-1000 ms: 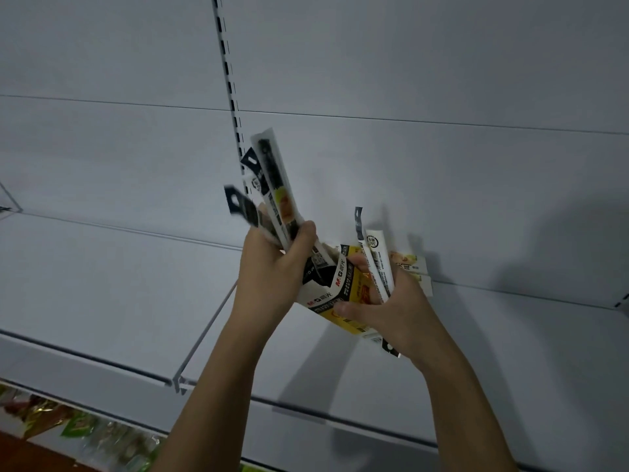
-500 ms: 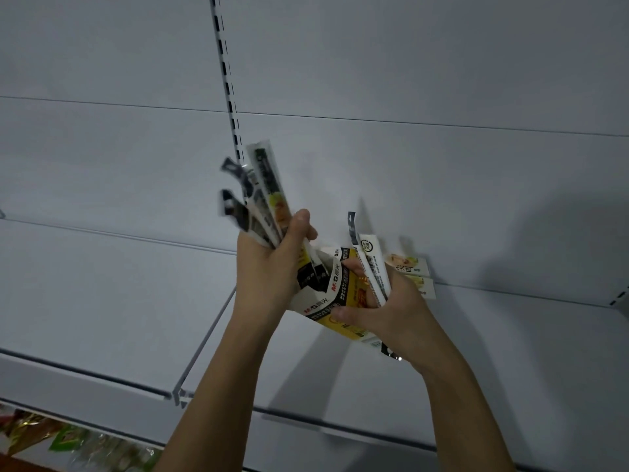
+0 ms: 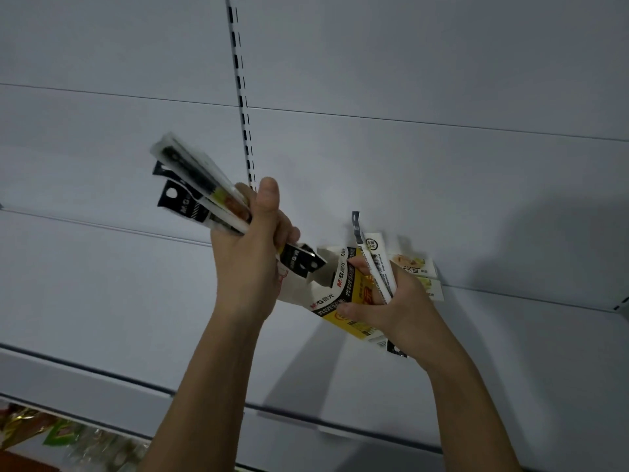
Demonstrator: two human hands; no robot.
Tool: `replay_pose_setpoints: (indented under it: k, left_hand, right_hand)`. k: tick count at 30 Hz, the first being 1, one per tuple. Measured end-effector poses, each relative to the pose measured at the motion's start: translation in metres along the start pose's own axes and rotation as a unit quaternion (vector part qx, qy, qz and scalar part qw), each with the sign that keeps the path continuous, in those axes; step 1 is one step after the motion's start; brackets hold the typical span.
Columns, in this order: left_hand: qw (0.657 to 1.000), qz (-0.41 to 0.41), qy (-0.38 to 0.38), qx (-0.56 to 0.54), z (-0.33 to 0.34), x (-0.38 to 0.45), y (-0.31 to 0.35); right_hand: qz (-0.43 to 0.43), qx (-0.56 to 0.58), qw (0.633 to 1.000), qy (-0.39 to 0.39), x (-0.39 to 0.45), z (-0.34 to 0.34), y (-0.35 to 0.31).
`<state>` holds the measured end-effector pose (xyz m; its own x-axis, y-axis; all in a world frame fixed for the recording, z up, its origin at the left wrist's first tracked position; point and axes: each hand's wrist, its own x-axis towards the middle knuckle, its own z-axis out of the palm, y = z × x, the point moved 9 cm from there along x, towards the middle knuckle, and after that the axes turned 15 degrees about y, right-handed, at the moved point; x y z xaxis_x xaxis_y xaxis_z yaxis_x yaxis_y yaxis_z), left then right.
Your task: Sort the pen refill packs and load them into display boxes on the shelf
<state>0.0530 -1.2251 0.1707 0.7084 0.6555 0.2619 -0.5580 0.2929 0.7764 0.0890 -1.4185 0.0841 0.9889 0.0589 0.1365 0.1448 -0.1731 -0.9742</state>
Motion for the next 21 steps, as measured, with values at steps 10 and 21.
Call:
replay_pose_setpoints:
  k: [10,21]
  left_hand:
    - [0.997,-0.062,0.018,-0.037,0.005,-0.005,-0.014]
    - [0.991,-0.134,0.0,0.017,0.016,-0.007,-0.04]
  right_hand:
    - [0.0,0.023,1.0,-0.006,-0.001,-0.002,-0.005]
    - [0.0,0.027,0.999,-0.03,-0.004,-0.001,-0.005]
